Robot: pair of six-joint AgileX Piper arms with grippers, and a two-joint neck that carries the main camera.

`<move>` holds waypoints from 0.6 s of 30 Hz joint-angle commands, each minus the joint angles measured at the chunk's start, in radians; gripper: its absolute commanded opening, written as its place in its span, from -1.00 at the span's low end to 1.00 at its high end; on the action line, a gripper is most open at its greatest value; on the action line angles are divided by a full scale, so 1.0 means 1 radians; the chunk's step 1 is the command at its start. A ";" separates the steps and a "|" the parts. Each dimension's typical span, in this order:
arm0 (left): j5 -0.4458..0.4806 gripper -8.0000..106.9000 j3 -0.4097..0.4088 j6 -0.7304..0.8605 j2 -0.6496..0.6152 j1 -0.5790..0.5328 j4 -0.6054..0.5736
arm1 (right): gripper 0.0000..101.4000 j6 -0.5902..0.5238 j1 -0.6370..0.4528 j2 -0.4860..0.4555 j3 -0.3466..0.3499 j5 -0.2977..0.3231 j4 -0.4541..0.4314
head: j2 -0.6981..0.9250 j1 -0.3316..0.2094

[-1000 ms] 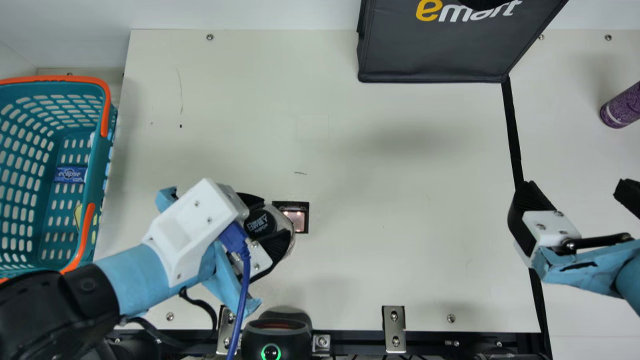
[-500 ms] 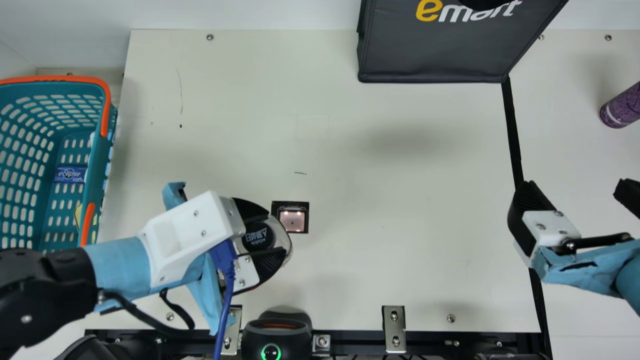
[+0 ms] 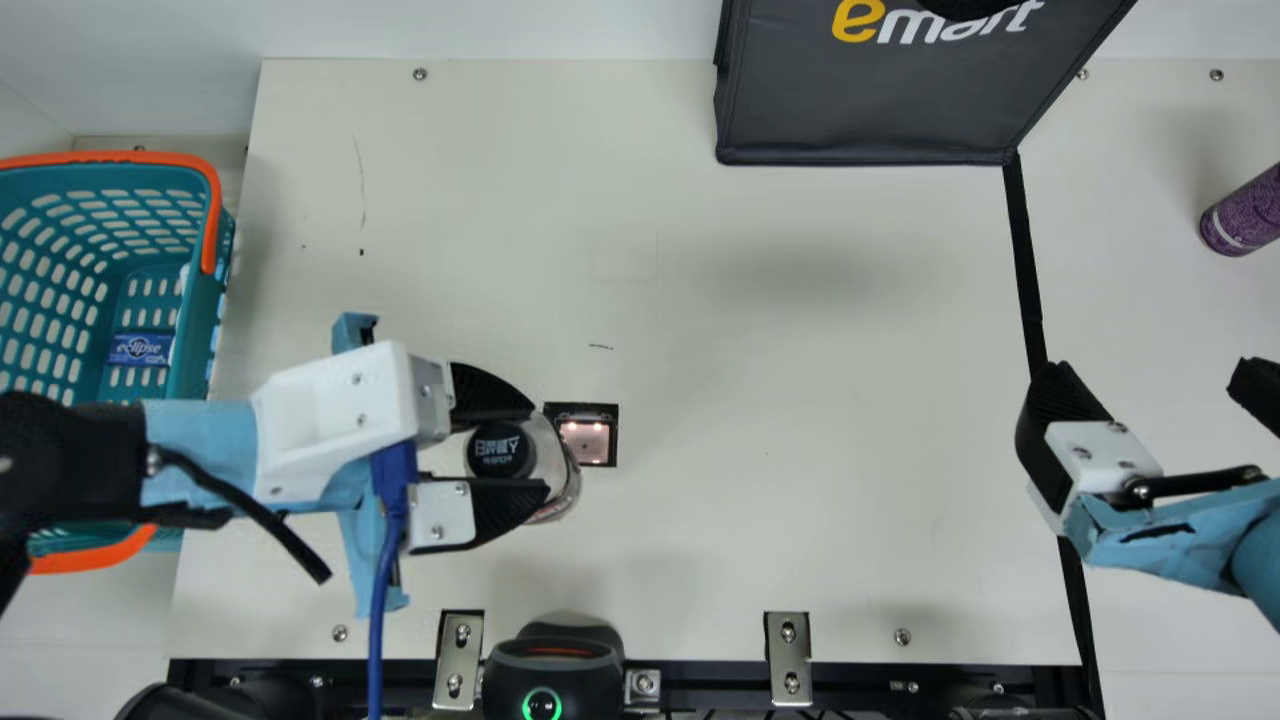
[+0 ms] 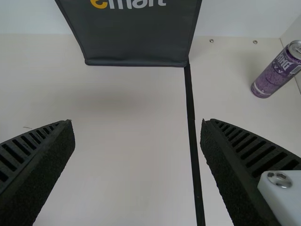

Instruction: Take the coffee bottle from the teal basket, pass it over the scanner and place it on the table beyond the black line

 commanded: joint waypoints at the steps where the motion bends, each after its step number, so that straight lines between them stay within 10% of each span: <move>1: 0.043 -1.00 -0.002 0.103 0.013 0.040 -0.018 | 0.87 0.000 0.000 0.000 0.000 0.000 0.000 | 0.002 -0.029; 18: 0.005 -1.00 0.014 0.240 0.149 0.019 -0.077 | 0.87 0.000 0.000 0.000 0.000 0.000 0.000 | 0.002 -0.029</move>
